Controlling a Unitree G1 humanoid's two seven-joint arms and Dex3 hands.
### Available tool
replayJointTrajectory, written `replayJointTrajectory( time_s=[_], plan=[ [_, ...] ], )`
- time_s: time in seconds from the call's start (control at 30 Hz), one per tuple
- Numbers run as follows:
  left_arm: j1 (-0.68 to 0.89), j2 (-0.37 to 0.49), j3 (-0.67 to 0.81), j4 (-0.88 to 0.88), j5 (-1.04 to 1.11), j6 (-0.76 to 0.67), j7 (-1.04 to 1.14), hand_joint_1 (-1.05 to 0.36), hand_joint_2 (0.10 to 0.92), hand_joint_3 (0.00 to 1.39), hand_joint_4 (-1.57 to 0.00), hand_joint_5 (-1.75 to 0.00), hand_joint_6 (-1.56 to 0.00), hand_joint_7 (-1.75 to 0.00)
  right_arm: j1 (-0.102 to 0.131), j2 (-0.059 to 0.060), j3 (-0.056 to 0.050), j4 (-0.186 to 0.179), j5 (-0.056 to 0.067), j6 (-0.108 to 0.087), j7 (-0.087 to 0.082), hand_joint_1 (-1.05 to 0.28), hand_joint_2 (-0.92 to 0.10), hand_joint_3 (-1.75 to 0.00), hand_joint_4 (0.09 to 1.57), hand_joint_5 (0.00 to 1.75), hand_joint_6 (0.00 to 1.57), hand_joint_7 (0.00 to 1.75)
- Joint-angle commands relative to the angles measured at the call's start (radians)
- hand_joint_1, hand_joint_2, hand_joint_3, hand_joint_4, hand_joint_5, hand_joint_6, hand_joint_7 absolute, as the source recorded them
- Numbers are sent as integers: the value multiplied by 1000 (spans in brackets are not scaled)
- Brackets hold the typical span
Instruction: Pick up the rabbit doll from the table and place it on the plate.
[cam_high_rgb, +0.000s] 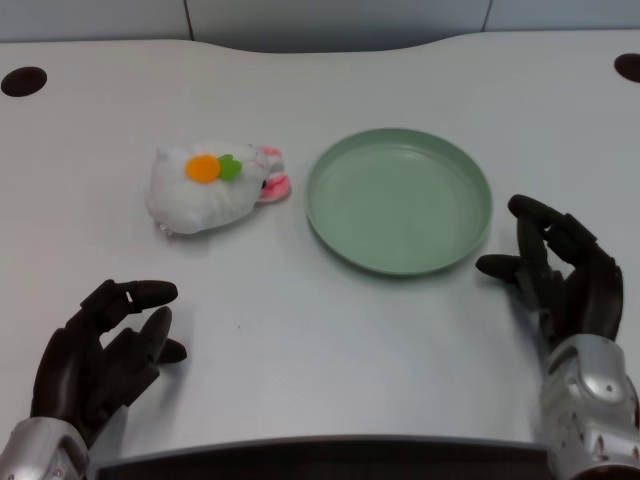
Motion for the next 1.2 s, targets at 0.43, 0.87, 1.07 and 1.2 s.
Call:
replayJointTrajectory(
  time_s=[0.43,0.87,1.07,1.2],
  plan=[
    [-7,5,-4,14,1,3,2,-467,921,500,-352,-1746,-342,-1136,-18,1,0,17,3,-11,6,-318,-921,-221,780,1083,793,475],
    [-49,81,-2,-205,50,-101,-23,-499,921,451,-355,-1735,-308,-1126,-8,14,6,-3,-2,1,-9,-316,-921,-218,769,1079,785,472],
    [-119,159,-20,-249,130,-134,-31,-499,921,394,-347,-1680,-328,-1019,-13,20,8,0,-3,12,-22,-309,-921,-207,783,1078,791,473],
    [-196,228,-49,-243,231,-126,-23,-499,921,324,-343,-1513,-369,-894,-13,18,14,12,-11,-8,-18,-320,-921,-212,775,1068,784,469]
  ],
)
